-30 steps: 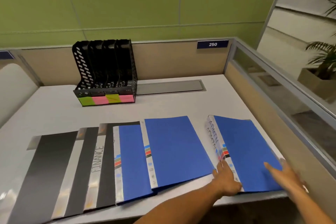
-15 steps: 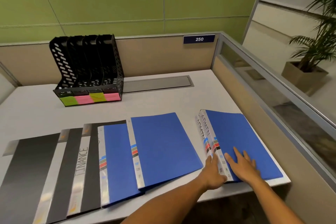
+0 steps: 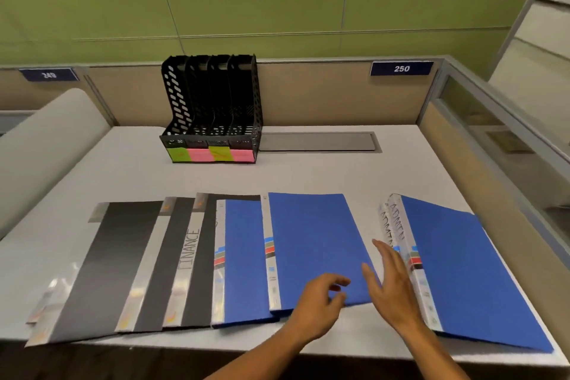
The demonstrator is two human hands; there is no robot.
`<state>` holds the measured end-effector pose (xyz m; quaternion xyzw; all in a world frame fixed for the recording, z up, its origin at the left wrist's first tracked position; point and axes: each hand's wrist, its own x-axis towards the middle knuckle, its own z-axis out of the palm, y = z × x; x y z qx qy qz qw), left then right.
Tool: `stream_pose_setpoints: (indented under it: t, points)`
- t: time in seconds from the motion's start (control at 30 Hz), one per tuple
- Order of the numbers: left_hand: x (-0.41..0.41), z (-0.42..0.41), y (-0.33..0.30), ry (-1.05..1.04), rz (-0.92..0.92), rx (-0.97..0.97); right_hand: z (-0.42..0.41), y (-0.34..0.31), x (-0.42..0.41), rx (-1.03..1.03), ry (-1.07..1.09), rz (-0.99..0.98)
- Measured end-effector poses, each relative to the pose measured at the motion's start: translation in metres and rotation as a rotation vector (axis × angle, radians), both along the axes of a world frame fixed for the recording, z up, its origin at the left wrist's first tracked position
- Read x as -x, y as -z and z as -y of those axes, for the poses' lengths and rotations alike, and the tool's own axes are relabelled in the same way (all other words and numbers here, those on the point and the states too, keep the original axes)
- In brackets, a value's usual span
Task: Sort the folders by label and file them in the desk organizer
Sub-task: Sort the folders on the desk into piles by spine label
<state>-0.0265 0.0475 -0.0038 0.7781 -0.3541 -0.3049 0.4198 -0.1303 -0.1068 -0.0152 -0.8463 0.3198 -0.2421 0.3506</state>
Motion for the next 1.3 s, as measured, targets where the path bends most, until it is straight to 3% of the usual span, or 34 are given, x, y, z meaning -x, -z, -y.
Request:
stream_pose_setpoints:
  t: [0.13,0.2,0.33,0.43,0.57,0.87,1.07,1.23,1.3]
  points:
    - [-0.025,-0.036,0.003,-0.244,0.161,0.041,-0.007,0.027,-0.022,-0.196,-0.034,-0.254]
    - [-0.037,-0.044,0.003,-0.404,0.219,-0.032,-0.005,0.034,-0.031,-0.246,0.001,-0.424]
    - [-0.06,-0.052,-0.003,-0.776,0.126,-0.272,-0.008,0.036,-0.043,-0.099,-0.003,-0.758]
    - [-0.076,-0.067,-0.002,-0.93,0.049,-0.3,-0.011,0.036,-0.047,-0.086,-0.015,-0.834]
    - [-0.09,-0.084,0.006,-0.868,0.035,-0.328,-0.01,0.03,-0.049,-0.098,-0.022,-0.835]
    - [-0.115,-0.105,0.0,-0.853,-0.174,-0.281,-0.017,0.031,-0.051,-0.088,-0.136,-0.903]
    - [-0.135,-0.112,-0.003,-0.765,-0.236,-0.366,-0.034,0.031,-0.061,-0.092,-0.213,-0.918]
    - [-0.15,-0.12,-0.002,-0.779,-0.575,-0.129,-0.045,0.033,-0.065,-0.104,-0.315,-0.912]
    - [-0.151,-0.122,-0.003,-0.743,-0.606,-0.089,-0.049,0.032,-0.068,-0.116,-0.332,-0.902]
